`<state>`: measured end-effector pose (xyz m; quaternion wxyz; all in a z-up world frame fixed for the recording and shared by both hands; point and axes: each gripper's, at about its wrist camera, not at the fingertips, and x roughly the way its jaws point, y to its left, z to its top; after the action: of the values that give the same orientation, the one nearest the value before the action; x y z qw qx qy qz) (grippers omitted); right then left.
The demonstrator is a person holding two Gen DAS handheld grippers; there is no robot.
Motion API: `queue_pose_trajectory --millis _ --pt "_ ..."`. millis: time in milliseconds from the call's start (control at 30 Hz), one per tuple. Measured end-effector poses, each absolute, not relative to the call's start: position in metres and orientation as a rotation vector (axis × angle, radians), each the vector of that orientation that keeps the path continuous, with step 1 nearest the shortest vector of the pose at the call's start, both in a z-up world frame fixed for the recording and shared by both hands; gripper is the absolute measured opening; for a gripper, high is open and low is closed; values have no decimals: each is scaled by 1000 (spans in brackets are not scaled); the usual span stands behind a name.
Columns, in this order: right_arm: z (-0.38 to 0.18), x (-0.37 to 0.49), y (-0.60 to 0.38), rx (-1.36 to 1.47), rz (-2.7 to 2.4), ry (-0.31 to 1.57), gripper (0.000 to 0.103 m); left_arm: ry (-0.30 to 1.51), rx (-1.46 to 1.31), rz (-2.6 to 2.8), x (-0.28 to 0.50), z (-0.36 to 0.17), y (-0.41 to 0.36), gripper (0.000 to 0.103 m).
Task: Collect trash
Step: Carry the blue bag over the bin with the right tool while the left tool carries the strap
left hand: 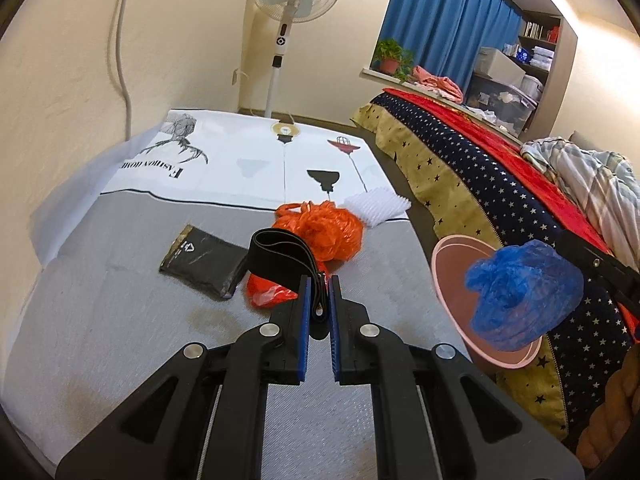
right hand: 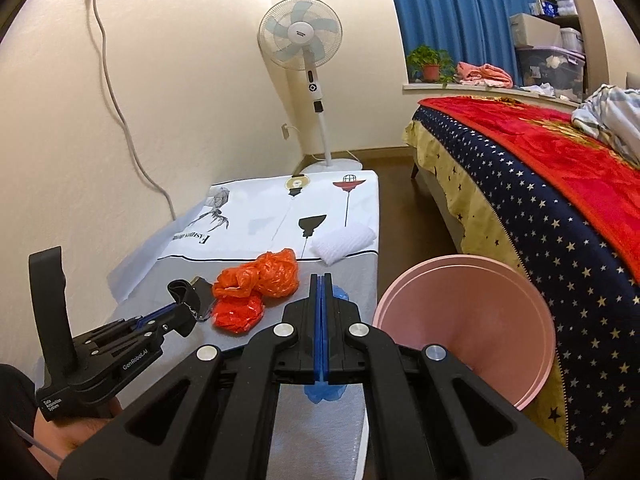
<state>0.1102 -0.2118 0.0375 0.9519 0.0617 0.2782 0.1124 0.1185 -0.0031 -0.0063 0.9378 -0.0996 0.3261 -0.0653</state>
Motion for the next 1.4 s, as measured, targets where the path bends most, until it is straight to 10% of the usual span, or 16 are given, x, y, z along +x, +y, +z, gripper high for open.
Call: queue_pose_trajectory --millis 1400 --pt "49 151 -305 138 13 519 0 644 -84 -265 151 -4 -93 8"
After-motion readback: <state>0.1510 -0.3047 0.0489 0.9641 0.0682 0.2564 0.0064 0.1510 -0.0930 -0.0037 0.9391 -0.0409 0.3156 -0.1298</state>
